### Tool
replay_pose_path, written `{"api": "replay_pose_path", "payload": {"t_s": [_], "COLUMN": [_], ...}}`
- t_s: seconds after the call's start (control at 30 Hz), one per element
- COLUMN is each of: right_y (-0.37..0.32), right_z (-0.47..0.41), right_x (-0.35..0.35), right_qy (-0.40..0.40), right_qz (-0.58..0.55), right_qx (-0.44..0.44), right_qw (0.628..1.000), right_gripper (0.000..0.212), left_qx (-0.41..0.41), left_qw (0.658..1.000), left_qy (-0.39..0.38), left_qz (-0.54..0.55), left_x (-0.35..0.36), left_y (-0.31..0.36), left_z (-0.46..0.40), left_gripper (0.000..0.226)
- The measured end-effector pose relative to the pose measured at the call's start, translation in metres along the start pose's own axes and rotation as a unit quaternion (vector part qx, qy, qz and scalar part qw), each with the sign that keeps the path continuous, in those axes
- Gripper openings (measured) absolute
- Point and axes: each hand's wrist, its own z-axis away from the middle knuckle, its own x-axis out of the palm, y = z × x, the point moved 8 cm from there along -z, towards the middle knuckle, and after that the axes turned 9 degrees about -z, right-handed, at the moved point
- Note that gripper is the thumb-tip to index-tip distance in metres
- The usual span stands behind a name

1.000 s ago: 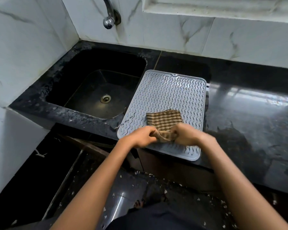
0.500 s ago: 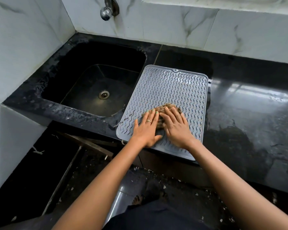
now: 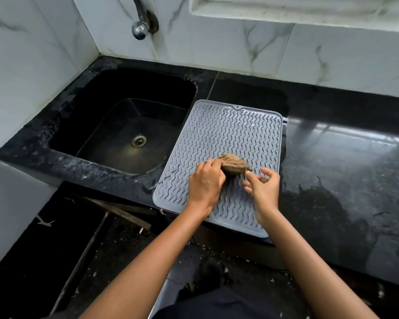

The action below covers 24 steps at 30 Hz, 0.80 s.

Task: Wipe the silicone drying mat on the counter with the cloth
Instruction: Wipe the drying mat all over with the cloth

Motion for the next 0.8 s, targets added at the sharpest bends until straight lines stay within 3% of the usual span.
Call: {"api": "replay_pose_path", "payload": {"t_s": [0.07, 0.17, 0.23, 0.3, 0.43, 0.5, 0.67, 0.73, 0.8], "right_y": [0.006, 0.006, 0.004, 0.002, -0.013, -0.026, -0.069, -0.09, -0.108], "right_z": [0.002, 0.004, -0.001, -0.01, -0.04, -0.053, -0.085, -0.097, -0.109], "right_x": [0.009, 0.028, 0.027, 0.016, -0.004, -0.01, -0.007, 0.001, 0.02], "right_qy": [-0.027, -0.087, -0.057, -0.006, 0.055, 0.082, 0.101, 0.108, 0.09], "right_qz": [-0.095, -0.177, -0.251, -0.266, -0.231, -0.203, -0.088, 0.017, 0.142], "right_qx": [0.073, 0.139, 0.174, 0.184, 0.122, 0.087, 0.004, -0.078, -0.186], "right_qw": [0.992, 0.97, 0.95, 0.946, 0.964, 0.972, 0.991, 0.991, 0.968], "right_gripper": [0.048, 0.04, 0.024, 0.018, 0.031, 0.032, 0.019, 0.019, 0.033], "left_qx": [-0.043, -0.005, 0.025, -0.008, -0.102, -0.086, -0.039, -0.045, -0.044], "left_qw": [0.997, 0.989, 0.981, 0.971, 0.955, 0.972, 0.989, 0.991, 0.992], "left_qy": [0.011, -0.049, -0.115, -0.132, -0.051, -0.045, -0.139, -0.126, -0.112], "left_qz": [0.065, 0.136, 0.153, 0.201, 0.274, 0.213, 0.02, -0.03, -0.041], "left_x": [-0.01, -0.011, -0.006, -0.003, 0.008, 0.023, 0.085, 0.099, 0.108], "left_y": [0.005, 0.035, 0.054, 0.051, 0.02, 0.011, -0.004, -0.012, -0.015], "left_z": [-0.003, 0.002, 0.008, 0.004, -0.036, -0.072, -0.142, -0.148, -0.15], "left_gripper": [0.023, 0.022, 0.025, 0.032, 0.017, 0.021, 0.057, 0.06, 0.061]}}
